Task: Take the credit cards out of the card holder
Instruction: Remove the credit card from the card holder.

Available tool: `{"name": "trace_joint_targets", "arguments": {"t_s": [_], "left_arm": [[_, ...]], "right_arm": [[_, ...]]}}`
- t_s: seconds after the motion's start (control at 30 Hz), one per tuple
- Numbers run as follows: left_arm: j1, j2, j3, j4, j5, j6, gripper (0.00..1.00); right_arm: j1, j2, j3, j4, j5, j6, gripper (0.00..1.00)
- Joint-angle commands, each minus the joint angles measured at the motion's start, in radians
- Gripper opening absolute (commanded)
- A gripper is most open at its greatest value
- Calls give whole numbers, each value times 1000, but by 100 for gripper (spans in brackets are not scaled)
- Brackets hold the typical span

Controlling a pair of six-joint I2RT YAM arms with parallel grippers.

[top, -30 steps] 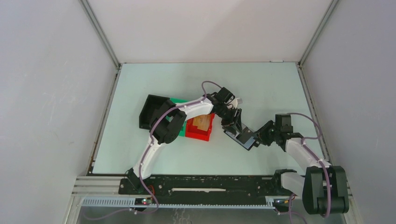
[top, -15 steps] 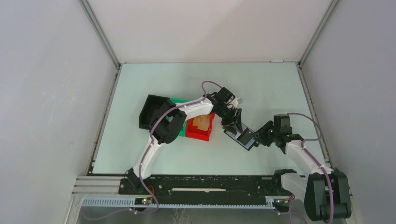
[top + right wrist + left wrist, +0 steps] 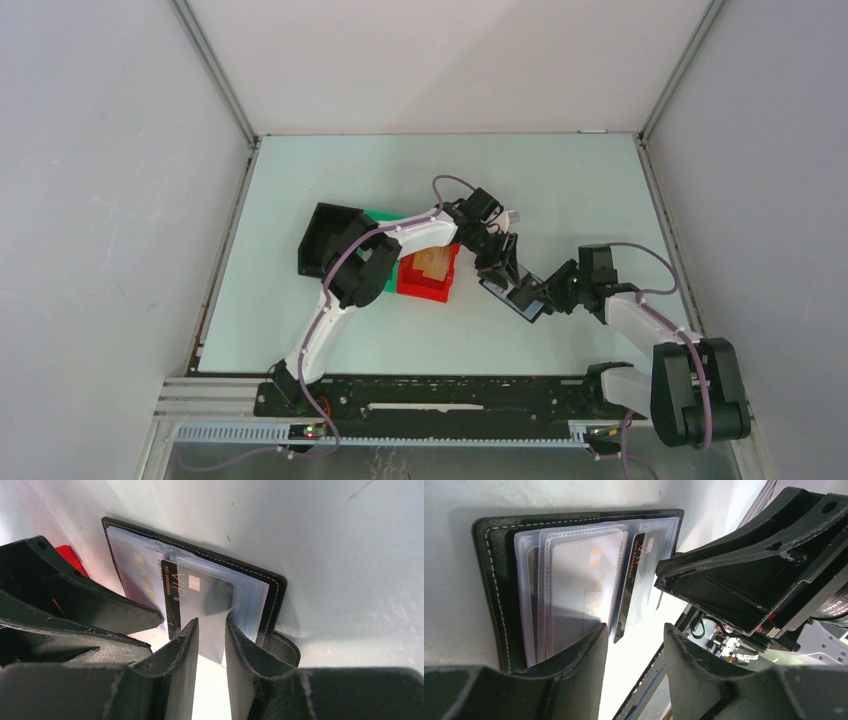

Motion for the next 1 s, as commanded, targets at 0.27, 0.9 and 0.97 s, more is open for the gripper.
{"name": "trace_joint_targets", "arguments": {"t_s": [0.27, 0.9, 0.97], "left_arm": [[-1, 16, 48, 26, 33, -11, 43], [30, -26, 9, 24, -7, -3, 0], [42, -48, 0, 23, -17, 4, 0]], "right_arm": [[7, 39, -38, 109, -10, 25, 35], [6, 34, -34, 73, 26, 2, 35], [4, 32, -31, 62, 31, -3, 35]]}}
